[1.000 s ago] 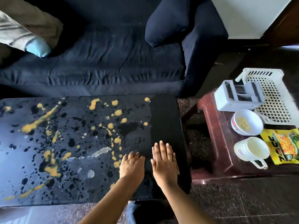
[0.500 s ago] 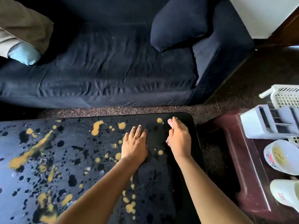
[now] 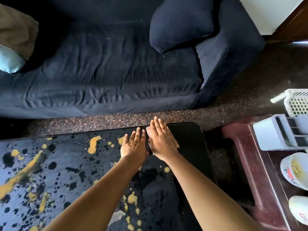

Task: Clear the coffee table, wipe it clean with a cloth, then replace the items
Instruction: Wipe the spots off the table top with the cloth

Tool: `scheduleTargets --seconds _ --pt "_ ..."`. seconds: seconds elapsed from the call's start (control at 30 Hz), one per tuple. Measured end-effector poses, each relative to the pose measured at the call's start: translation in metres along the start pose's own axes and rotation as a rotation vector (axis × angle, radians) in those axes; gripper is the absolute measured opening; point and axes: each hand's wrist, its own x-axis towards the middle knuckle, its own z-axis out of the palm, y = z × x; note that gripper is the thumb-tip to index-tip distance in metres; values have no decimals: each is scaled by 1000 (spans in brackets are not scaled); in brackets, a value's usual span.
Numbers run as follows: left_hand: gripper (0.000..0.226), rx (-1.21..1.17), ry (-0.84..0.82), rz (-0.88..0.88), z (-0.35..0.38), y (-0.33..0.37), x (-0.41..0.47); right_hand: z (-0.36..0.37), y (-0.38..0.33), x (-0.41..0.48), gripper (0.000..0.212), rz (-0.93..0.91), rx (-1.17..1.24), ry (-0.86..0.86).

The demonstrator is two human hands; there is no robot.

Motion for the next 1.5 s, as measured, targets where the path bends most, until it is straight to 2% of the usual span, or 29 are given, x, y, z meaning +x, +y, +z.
scheduleTargets --seconds 0.07,0.17,0.27,0.33,0.4,0.47,0.5,0.6,0.7,0.77,0.83,0.9,0.97,1.07,1.13,1.2,1.27,1.37,1.43,1.5 --pt "85 15 -12 9 -2 -4 0 -7 24 -2 64 28 -17 -19" --pt "86 23 -5 1 -3 -3 -1 -17 62 -14 66 280 -71 44" --pt "84 26 -6 -33 2 -1 -3 -4 37 -9 69 397 -3 157" --pt "86 31 0 -81 4 1 -4 5 3 0 70 317 22 173" --pt "87 35 -4 -138 4 1 -7 9 -13 3 70 164 -5 103" --pt "85 30 -24 -148 4 0 -9 3 -2 0 69 101 -50 65" --pt "86 25 -28 -142 3 -1 -9 2 11 -3 69 126 -73 70" --pt "88 21 -22 -114 2 -4 -8 -2 42 -14 66 371 -62 158" --pt "89 20 -22 -93 2 -6 -8 1 29 -10 67 531 -14 209" --pt "91 -24 -24 -72 2 -7 -7 6 0 -1 67 420 8 226" --pt "95 -56 -23 -44 1 -12 -6 12 -22 3 66 179 -17 138" --pt "101 -46 -36 -10 -3 -19 -5 7 -15 4 64 64 -54 56" --pt "106 -20 -50 10 -6 -24 -4 -1 12 1 62 140 -104 62" --pt "109 -2 -58 2 -5 -22 -5 -12 50 -4 64 443 -46 133" --pt "108 -8 -55 -8 -3 -21 -4 -12 47 -3 64 526 -33 151" --pt "108 -5 -61 -12 -2 -20 -5 -6 20 2 65 463 -20 158" --pt "108 2 -68 -27 -3 -19 -4 4 -8 4 67 264 -7 126" --pt "108 7 -86 -34 -4 -18 -3 1 -3 -1 67 70 -59 28" --pt "108 14 -84 -37 -4 -17 -3 -2 27 -10 67 150 -120 73" --pt "108 12 -82 -38 -3 -18 -4 -6 51 -21 68 354 -99 158"
